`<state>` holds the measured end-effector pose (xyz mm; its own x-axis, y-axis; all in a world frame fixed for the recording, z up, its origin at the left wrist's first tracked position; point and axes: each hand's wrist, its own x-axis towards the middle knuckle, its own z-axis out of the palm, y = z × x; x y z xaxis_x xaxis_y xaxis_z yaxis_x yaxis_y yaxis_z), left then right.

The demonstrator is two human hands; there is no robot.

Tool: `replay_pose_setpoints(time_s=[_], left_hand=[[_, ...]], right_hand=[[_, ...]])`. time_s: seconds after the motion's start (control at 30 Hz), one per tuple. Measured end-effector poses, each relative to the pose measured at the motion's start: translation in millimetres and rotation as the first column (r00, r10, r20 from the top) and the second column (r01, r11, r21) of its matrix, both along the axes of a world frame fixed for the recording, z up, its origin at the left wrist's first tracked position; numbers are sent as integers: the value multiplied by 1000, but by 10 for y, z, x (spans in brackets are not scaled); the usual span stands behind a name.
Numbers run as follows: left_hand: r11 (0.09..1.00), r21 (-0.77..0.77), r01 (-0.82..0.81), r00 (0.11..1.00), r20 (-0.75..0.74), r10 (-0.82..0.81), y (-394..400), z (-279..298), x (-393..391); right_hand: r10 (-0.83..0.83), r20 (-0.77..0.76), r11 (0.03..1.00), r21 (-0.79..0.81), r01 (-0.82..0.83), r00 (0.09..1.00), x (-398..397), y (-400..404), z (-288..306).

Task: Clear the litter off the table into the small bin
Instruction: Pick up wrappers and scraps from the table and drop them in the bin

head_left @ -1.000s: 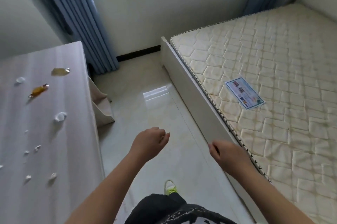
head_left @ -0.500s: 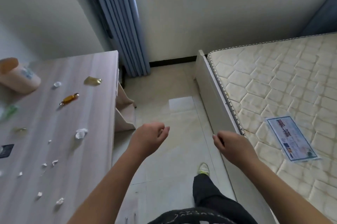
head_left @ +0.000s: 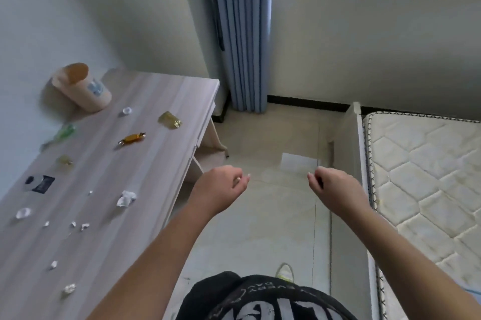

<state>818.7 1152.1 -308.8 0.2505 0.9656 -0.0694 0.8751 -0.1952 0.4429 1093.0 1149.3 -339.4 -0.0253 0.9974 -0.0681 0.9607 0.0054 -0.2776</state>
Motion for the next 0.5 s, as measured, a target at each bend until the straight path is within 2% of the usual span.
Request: replay_pose_setpoints(time_s=[0.23, 0.4, 0.5], left_hand=[[962, 87, -260, 964, -38, 264, 192, -75, -689], [876, 221, -429, 897, -11, 443, 407, -39, -1367], [808, 190, -558, 827, 47, 560, 625, -8, -1776]], right_hand=[[272, -12, 962, 35, -271, 962, -837, 1085, 24], [483, -15, 875, 8, -483, 875, -1783, 1673, 80], [556, -8, 831, 3, -556, 831, -2297, 1972, 136]])
